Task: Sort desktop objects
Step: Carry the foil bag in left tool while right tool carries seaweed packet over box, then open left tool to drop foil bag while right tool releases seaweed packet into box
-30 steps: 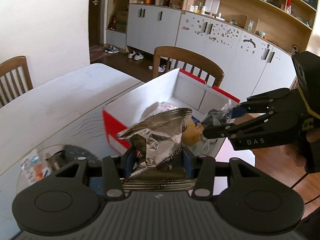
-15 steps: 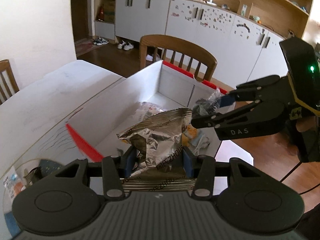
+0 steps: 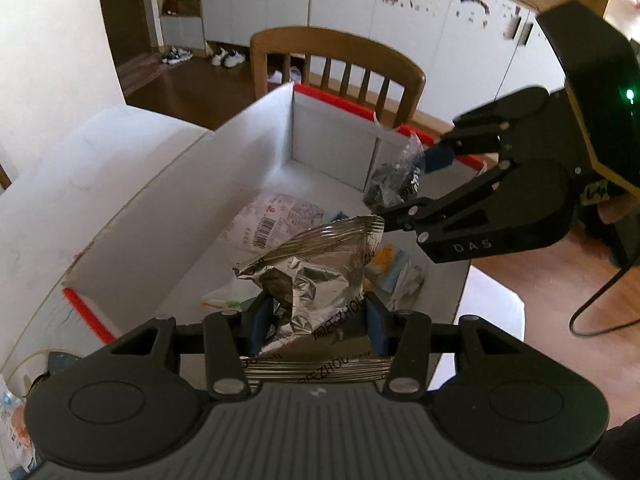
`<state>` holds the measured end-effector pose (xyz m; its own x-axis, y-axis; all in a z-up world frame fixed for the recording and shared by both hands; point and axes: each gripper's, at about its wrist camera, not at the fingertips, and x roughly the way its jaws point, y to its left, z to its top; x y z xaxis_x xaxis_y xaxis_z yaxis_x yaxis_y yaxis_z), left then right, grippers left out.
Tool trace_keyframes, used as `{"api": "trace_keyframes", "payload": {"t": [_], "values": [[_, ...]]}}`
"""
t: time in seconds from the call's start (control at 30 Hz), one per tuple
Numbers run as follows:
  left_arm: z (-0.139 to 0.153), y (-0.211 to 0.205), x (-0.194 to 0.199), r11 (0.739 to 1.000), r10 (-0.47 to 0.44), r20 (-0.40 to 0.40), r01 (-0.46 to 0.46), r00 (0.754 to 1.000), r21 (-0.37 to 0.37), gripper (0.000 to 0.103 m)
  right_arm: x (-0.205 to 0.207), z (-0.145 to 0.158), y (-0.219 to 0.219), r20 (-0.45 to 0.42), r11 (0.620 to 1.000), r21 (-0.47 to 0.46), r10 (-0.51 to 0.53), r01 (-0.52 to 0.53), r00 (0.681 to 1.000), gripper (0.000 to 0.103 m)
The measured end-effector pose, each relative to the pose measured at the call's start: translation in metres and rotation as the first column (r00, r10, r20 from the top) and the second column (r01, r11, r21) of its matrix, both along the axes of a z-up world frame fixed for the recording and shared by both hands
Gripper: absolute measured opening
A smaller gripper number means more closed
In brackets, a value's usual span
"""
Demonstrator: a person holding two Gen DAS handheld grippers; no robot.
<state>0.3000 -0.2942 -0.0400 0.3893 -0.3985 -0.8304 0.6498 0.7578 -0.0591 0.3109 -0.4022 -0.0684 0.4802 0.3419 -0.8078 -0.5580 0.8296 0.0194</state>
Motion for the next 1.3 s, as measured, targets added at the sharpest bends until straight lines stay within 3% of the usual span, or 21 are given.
{"api": "trace_keyframes", "payload": {"t": [0.43, 0.67, 1.03, 1.3], "values": [[-0.019, 0.010, 0.019, 0.997, 0.069, -0.042, -0.068, 0.997, 0.041, 0.047, 0.017, -0.029, 0.013, -0.118, 0.982, -0.099, 0.150, -0.161, 0.982, 0.046], [-0.029, 0.002, 0.023, 0.997, 0.061, -0.059, -0.058, 0.996, 0.056, 0.047, 0.022, -0.044, 0.015, -0.202, 0.977, -0.119, 0.152, -0.179, 0.967, 0.046], [-0.034, -0.004, 0.026, 0.996, 0.055, -0.075, -0.050, 0.996, 0.069, 0.048, 0.022, -0.050, 0.020, -0.213, 0.975, -0.119, 0.159, -0.187, 0.964, 0.049], [-0.037, -0.007, 0.029, 0.996, 0.054, -0.075, -0.049, 0.996, 0.072, 0.049, 0.021, -0.043, 0.017, -0.202, 0.977, -0.105, 0.162, -0.186, 0.966, 0.057]]}}
